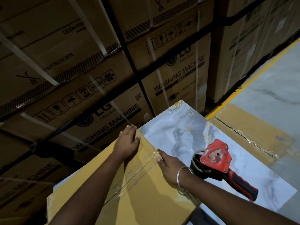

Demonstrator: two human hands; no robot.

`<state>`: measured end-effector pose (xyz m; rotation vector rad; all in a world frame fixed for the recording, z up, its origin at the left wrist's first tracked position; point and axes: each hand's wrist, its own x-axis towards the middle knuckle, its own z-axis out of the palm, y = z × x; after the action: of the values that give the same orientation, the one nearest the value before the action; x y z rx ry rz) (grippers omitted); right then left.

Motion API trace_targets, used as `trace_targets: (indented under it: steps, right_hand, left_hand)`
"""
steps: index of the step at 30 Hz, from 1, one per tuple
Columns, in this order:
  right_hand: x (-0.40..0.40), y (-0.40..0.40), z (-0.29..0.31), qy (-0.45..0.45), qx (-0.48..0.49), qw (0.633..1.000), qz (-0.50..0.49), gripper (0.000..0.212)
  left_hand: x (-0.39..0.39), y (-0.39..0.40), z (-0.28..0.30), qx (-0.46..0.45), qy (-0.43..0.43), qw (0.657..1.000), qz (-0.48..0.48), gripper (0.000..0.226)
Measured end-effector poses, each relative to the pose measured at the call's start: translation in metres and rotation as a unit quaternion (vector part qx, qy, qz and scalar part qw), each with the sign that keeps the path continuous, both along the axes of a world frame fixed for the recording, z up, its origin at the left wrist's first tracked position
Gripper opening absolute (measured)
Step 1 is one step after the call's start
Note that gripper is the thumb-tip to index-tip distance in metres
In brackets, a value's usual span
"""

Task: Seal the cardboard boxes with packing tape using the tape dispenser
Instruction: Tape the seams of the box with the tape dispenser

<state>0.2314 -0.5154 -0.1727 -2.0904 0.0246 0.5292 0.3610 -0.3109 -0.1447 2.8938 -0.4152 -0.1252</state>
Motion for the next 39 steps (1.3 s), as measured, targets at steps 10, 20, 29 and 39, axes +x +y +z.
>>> trace_targets:
  steps: [10, 20, 29, 39]
  right_hand:
    - [-0.001, 0.0, -0.006, -0.007, 0.004, 1.0, -0.004, 0.048]
    - [-0.001, -0.001, -0.001, -0.006, -0.01, 1.0, -0.005, 0.052]
    - [0.002, -0.002, 0.001, 0.04, 0.045, 0.998, -0.018, 0.056]
    - [0.003, -0.001, 0.002, 0.034, 0.022, 0.999, -0.011, 0.058]
  left_hand:
    - [0.04, 0.001, 0.026, 0.104, 0.099, 0.988, -0.064, 0.067]
    - [0.045, -0.016, 0.022, 0.191, 0.154, 0.963, -0.11, 0.054]
    - [0.01, -0.047, 0.003, 0.02, 0.154, 0.987, 0.042, 0.057]
    - [-0.168, -0.01, -0.01, -0.002, 0.034, 0.999, -0.008, 0.057]
